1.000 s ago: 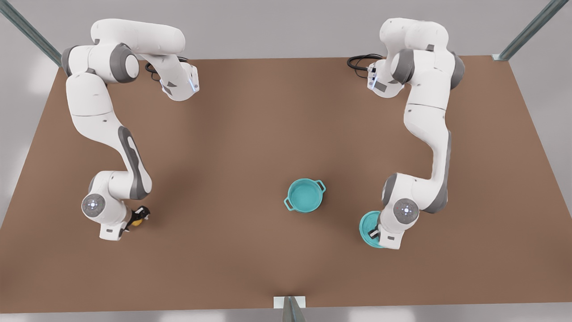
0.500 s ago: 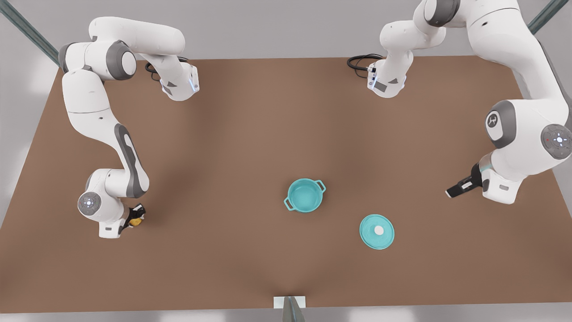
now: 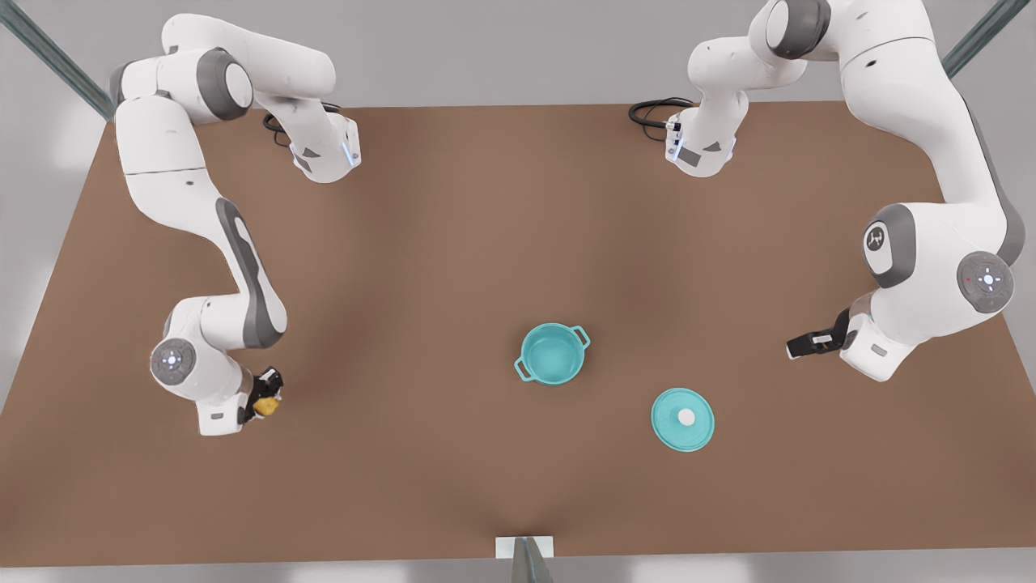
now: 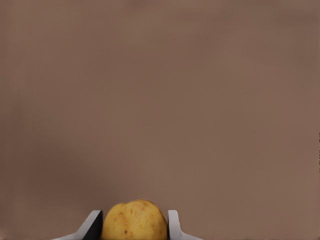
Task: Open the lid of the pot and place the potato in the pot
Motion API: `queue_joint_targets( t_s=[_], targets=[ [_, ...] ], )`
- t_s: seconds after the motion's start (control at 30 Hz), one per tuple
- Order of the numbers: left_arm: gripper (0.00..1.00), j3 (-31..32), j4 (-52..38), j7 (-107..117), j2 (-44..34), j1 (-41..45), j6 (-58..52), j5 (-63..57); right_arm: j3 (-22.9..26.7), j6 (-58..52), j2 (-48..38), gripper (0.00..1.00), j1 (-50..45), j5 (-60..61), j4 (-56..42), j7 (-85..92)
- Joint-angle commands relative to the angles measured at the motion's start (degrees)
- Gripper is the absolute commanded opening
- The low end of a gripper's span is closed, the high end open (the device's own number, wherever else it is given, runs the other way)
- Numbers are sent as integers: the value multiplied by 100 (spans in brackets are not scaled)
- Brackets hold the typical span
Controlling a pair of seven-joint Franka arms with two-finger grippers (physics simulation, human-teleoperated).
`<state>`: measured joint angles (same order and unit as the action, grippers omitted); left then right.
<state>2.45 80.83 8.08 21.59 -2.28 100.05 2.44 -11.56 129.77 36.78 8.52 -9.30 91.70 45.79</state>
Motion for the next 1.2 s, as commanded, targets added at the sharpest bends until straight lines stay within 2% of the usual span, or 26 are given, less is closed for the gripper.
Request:
queue_joint_targets(
  t_s=[0.0,0.13,0.43,0.53,0.67,0.8,0.9,1.07,1.1,1.13,1.17],
  targets=[
    [100,1,-6,-1169,-6,0,41,-7,-57,-496,-65,54,-201,16,-152,123],
    [100,1,3,-1169,3,9,41,-7,-145,-1173,-197,54,-878,683,-618,44],
    [100,-34,-14,-1195,3,-185,111,11,-145,-1076,-30,54,-2416,1448,-1304,-1178],
    [100,-26,-14,-1169,3,-176,102,11,-145,-672,181,54,-2882,1923,-1567,-1380],
    [100,-26,-6,-1169,3,-176,102,2,-118,137,471,54,-3541,1932,-1655,-1933],
    [100,-17,3,-1169,-6,-167,67,2,-101,936,1147,54,-4051,1958,-2165,-2417],
    [100,-17,3,-1169,-6,-167,67,2,-101,1577,1525,54,-4235,1967,-2235,-2522],
    [100,1,65,-1160,-6,-141,-3,-7,-65,1833,1772,54,-4350,1976,-2411,-2531],
    [100,1,56,-1160,-6,-141,-3,-7,-57,1833,1772,58,-4350,1967,-2411,-2531],
    [100,1,65,-1160,-6,-141,-3,-7,-57,1842,1772,95,-4350,1976,-2411,-2531],
    [100,1,65,-1160,-6,-141,-3,-7,-48,1859,1772,100,-4350,1976,-2402,-2522]
  ],
)
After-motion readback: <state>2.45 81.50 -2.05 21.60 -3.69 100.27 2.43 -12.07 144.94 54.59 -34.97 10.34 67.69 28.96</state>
